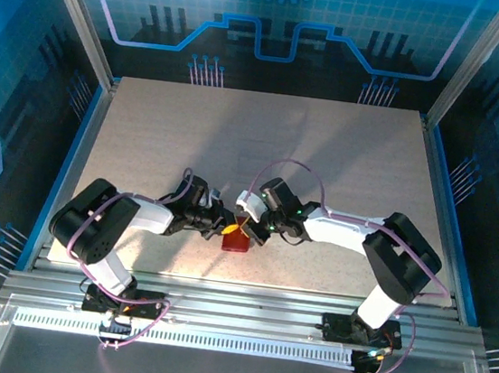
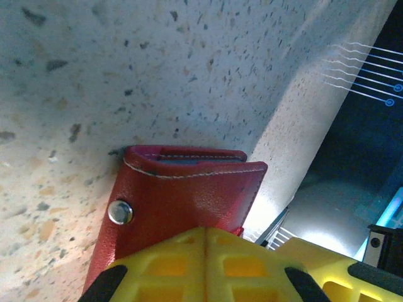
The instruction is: Take the credit cards out of the card holder
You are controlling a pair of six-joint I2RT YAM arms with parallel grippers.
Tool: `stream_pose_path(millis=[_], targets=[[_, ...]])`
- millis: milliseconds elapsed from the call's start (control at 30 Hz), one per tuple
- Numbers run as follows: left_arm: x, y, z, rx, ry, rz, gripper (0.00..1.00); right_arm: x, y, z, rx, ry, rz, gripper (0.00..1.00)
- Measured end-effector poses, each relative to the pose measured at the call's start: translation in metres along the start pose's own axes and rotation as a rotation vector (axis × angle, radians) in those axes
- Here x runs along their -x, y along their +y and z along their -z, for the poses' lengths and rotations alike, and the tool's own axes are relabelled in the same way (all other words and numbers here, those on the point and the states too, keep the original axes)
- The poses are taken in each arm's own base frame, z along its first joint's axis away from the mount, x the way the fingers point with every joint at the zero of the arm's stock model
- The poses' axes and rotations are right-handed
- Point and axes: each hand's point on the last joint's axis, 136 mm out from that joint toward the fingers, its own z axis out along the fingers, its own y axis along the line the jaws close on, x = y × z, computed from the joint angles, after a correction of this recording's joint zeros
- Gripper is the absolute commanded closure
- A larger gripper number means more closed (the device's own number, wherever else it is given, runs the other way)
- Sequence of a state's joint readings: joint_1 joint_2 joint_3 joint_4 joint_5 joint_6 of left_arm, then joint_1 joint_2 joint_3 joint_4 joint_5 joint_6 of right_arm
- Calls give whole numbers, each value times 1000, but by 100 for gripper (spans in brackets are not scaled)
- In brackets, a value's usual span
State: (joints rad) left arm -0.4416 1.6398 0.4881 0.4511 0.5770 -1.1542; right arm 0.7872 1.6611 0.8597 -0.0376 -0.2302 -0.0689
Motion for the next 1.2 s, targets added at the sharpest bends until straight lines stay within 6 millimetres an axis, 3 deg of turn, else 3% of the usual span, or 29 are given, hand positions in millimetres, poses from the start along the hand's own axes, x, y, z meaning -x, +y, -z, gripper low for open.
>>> stream_pose_path(millis=[167, 300, 433, 800, 900, 1000, 1200], targets=[[0, -1, -2, -13, 6, -8, 93, -4, -8, 4, -63, -29, -98, 98], [0, -2, -2, -16, 8, -10, 93, -4, -17, 16, -125, -58, -228, 80], [0, -2, -2, -15, 11, -8, 93, -7, -24, 22, -164, -72, -380, 70], [3, -6, -4, 5, 17, 7, 93, -21, -24, 17, -175, 1, -697, 47], [3, -6, -3, 14, 15, 11, 93, -18, -23, 13, -166, 27, -758, 31], [5, -9, 2, 26, 0, 16, 92, -12, -22, 13, -162, 34, -792, 22], [14, -25, 20, 13, -53, -12, 90, -5, -18, 7, -169, 74, -792, 25]])
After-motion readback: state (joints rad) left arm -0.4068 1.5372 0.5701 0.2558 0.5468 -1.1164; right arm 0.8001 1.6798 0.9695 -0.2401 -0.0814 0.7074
